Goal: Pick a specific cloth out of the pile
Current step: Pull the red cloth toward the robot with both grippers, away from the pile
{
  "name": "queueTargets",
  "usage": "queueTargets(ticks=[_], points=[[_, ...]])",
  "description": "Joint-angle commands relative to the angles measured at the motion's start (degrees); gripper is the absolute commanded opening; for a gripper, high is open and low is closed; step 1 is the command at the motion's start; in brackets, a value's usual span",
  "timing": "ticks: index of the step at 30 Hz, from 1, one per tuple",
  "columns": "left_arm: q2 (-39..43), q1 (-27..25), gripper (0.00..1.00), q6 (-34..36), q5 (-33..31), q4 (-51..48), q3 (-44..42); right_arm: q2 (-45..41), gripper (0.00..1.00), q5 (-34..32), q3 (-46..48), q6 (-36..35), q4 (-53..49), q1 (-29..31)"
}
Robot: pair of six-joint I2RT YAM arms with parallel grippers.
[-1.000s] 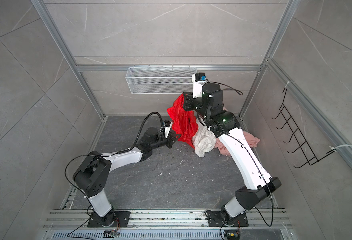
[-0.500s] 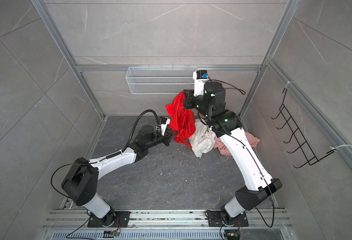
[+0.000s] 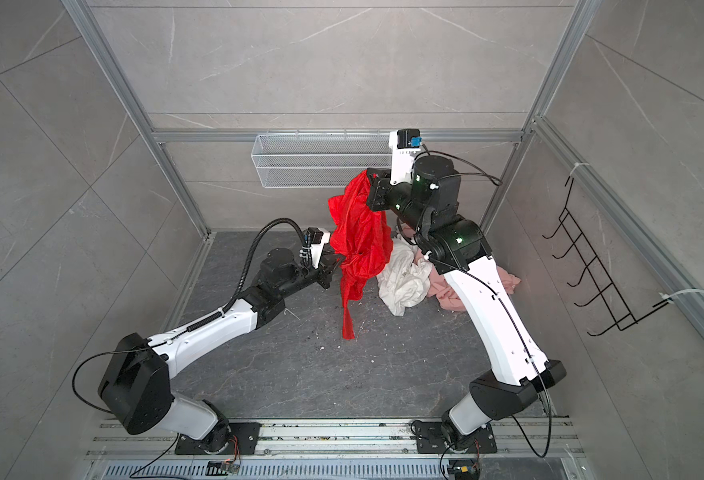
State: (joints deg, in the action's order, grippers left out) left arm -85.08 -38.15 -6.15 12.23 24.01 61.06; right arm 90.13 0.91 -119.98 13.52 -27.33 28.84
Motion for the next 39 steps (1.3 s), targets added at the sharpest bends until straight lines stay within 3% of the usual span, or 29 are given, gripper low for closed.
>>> queueTargets(ticks=[1, 20, 30, 39], points=[[4.30, 0.11, 0.00, 2.46, -1.33, 0.76, -0.49, 0.26, 0.00, 0.24, -2.41, -0.77, 0.15, 0.83], [21.06, 0.15, 0.00, 5.89, -5.90, -7.53, -5.72, -1.26, 0.00, 1.31, -6.75, -4.33, -12.10, 3.45], [28.49, 0.14, 0.00, 5.70, -6.70, -12.78, -6.59, -6.42, 0.00, 1.28, -2.28, -3.94, -15.45, 5.71], [36.37, 0.13, 0.00, 3.61, -8.57, -17.13, -10.71, -8.24, 0.00, 0.65, 1.53, -1.28, -18.04, 11.64]])
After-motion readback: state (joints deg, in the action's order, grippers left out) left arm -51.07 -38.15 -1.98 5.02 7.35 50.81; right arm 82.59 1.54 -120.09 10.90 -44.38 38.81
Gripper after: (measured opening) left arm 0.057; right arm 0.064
